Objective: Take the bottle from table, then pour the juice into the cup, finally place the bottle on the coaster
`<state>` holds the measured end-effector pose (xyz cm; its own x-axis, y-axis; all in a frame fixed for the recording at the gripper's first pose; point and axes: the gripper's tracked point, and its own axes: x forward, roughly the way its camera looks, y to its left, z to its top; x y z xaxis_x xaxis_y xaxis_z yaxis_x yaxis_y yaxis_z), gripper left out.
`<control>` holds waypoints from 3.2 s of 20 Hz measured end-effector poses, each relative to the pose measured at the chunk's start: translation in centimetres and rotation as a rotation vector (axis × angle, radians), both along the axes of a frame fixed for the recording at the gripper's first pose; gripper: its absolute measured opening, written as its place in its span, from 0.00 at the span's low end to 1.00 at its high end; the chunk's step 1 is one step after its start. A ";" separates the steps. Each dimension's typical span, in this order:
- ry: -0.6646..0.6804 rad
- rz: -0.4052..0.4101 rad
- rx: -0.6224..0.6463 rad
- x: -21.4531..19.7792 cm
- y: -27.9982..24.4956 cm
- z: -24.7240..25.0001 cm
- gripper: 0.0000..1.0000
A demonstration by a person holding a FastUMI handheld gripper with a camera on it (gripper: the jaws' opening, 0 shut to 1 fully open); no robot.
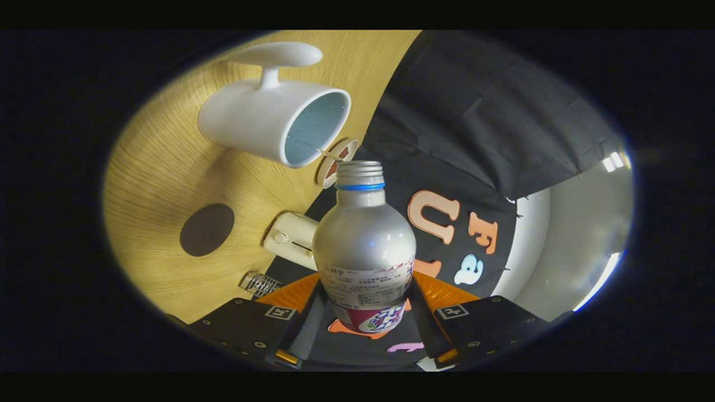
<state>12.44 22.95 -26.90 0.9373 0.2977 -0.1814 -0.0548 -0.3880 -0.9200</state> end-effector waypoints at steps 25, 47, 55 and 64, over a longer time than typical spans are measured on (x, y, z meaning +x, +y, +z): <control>0.619 -0.312 1.205 -0.6 2.4 -1.4 0.77; 0.748 -0.596 1.806 3.3 -3.8 -5.6 0.77; 0.787 -0.731 1.785 2.7 -5.0 -10.8 0.77; 0.820 -0.753 1.759 2.1 -4.6 -12.7 0.77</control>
